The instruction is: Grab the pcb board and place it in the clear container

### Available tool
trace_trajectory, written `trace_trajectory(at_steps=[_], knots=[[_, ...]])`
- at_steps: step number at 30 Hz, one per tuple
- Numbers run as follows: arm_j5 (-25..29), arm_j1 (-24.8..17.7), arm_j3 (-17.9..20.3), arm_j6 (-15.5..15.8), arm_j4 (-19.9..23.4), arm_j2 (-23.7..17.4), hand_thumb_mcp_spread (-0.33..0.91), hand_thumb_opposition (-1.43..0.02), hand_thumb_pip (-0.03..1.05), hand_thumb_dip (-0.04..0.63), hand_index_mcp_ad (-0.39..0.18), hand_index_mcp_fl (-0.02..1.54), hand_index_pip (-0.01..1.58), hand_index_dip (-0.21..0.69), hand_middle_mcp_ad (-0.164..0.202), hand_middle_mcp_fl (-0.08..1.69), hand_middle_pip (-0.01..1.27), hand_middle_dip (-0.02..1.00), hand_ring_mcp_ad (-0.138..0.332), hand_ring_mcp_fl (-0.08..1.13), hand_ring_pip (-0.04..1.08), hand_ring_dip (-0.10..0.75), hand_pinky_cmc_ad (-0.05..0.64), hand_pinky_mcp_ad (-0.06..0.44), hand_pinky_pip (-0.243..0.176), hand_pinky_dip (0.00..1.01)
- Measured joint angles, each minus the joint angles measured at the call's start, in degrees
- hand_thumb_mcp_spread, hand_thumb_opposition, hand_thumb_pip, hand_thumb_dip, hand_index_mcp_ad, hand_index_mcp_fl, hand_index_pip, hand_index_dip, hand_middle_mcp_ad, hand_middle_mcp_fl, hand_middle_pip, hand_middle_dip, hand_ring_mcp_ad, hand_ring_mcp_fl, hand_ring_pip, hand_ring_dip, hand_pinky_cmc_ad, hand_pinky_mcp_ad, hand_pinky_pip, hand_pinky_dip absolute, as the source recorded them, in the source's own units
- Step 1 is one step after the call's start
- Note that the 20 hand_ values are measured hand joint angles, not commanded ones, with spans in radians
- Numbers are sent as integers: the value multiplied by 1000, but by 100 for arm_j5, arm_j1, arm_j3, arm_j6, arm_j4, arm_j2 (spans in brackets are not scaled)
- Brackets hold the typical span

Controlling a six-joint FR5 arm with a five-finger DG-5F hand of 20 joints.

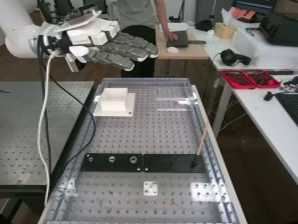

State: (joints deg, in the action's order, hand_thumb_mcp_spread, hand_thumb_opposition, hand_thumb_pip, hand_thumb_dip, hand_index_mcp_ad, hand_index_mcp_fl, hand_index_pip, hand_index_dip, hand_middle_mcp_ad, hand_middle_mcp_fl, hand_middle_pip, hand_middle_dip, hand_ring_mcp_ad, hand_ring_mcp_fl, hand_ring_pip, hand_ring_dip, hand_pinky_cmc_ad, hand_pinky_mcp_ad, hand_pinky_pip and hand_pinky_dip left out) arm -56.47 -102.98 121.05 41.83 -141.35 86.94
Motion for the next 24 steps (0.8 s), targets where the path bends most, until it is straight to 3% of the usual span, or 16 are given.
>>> trace_trajectory(at_steps=[24], knots=[[-122,82,-67,-86,16,109,333,-721,480,176,-148,456,89,258,24,199,126,157,201,19,99,51,365,166,-75,365]])
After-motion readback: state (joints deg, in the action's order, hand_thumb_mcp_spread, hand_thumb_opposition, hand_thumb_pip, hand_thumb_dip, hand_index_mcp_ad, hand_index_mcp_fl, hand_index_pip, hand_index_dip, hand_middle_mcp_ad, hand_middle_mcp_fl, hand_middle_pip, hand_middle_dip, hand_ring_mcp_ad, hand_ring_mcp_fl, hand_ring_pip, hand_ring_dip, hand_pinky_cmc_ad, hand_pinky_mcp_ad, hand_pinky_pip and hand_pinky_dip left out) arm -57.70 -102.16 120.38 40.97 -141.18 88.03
